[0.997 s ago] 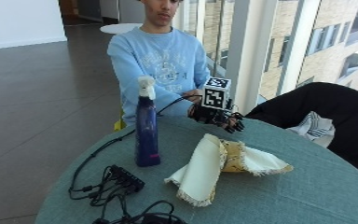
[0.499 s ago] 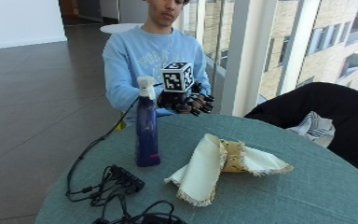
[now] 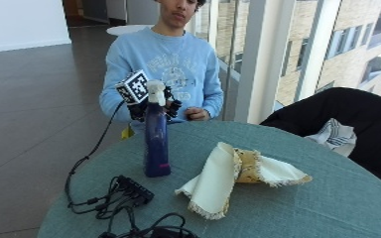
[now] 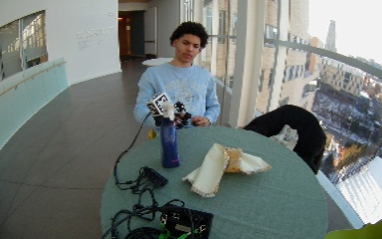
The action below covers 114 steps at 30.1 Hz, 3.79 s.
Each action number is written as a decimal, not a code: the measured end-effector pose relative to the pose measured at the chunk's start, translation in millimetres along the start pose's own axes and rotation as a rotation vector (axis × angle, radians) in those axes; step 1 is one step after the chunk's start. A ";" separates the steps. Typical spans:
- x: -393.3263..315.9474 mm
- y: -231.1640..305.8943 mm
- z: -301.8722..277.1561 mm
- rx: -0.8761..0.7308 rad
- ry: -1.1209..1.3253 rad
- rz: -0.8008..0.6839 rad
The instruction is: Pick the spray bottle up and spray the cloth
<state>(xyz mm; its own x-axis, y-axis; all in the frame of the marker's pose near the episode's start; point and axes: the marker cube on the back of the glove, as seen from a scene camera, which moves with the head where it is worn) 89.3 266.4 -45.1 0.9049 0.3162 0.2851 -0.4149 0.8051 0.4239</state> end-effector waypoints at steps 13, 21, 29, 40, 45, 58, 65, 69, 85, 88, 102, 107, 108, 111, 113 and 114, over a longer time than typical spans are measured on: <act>66.0 -24.3 -42.6 0.182 -0.306 0.270; 96.5 -66.2 -24.9 0.266 -0.469 0.325; 106.6 -96.8 -19.1 0.343 -0.530 0.406; 104.7 -109.5 -9.8 0.485 -0.517 0.444; 103.9 -109.2 -11.9 0.485 -0.510 0.432; 73.4 -135.4 -34.6 0.157 -0.429 0.315; 61.1 -155.0 -41.0 -0.105 -0.382 0.391; 57.1 -164.3 -38.3 -0.206 -0.376 0.417; 45.8 -166.9 -20.6 -0.367 -0.408 0.472; 47.4 -164.8 -19.6 -0.378 -0.373 0.479; 53.1 -158.8 -25.0 -0.396 -0.323 0.496; 54.5 -159.8 -25.8 -0.399 -0.320 0.505; 54.6 -159.7 -25.6 -0.400 -0.321 0.506; 55.0 -158.2 -24.4 -0.405 -0.316 0.506; 55.0 -157.2 -23.7 -0.409 -0.314 0.507; 55.0 -156.9 -23.6 -0.411 -0.313 0.507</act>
<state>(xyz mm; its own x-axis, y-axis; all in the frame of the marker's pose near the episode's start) 206.4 169.2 -116.2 0.5151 0.5918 0.6201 -0.6514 0.7404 -0.1656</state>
